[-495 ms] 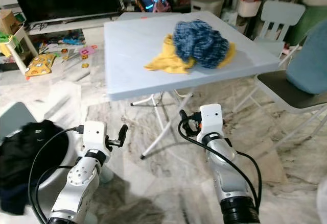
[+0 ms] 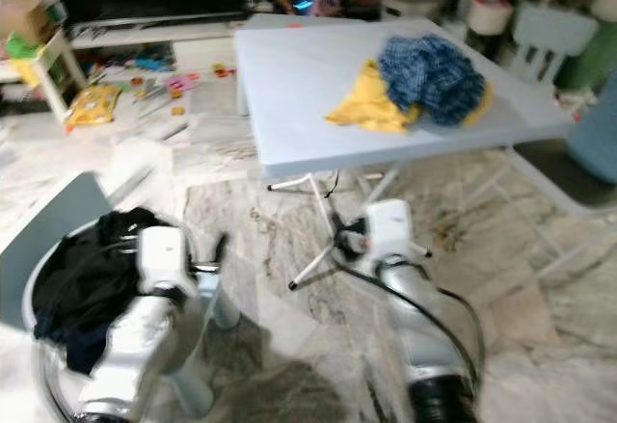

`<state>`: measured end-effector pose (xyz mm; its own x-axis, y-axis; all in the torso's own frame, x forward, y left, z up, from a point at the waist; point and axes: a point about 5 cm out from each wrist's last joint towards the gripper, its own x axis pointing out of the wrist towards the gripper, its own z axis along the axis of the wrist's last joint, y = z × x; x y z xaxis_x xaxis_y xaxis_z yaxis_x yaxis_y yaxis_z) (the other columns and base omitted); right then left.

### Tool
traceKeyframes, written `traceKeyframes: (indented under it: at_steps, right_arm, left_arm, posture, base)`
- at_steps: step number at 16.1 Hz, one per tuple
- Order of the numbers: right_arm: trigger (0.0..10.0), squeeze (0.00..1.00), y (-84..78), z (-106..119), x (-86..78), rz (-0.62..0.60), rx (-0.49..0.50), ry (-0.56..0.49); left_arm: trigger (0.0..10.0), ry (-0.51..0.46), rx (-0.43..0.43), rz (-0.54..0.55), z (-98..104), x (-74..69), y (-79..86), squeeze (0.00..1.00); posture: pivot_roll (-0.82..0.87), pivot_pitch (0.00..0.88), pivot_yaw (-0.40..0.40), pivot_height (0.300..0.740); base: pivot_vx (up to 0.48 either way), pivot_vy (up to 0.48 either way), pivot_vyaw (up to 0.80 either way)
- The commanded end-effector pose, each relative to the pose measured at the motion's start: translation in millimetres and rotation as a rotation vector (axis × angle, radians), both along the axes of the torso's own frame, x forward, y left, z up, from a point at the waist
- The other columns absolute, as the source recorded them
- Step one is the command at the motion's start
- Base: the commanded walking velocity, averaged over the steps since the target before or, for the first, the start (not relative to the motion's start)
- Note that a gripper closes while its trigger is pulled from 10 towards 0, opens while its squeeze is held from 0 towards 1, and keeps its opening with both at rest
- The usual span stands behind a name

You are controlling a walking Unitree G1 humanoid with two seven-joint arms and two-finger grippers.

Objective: Hang hanger

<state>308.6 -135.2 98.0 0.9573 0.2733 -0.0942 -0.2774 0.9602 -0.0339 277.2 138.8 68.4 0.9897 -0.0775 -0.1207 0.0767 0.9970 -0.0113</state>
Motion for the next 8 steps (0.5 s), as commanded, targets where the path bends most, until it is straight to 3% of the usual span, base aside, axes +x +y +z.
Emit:
traceKeyframes:
  at_steps: [1,6,8]
  right_arm:
    - [10.0,0.00,-4.6,4.9,1.9,-0.003,-0.013,-0.020]
    - [10.0,0.00,1.8,6.3,-1.2,0.055,0.009,-0.026]
    - [10.0,0.00,4.1,6.7,-1.2,0.058,-0.028,-0.041]
  left_arm:
    - [10.0,-0.011,-0.007,-0.003,2.6,0.6,-4.3,0.00]
    - [10.0,-0.014,-0.024,0.009,3.1,0.7,-1.0,0.00]
    - [10.0,-0.013,-0.023,0.014,3.3,0.8,-0.1,0.00]
  posture:
    - [-0.12,0.000,0.007,0.740]
    - [-0.12,0.000,0.005,0.740]
    - [-0.11,0.000,0.004,0.740]
  base:
    - [0.000,0.000,0.79]
    - [0.000,0.000,0.00]
    - [0.000,0.000,0.70]
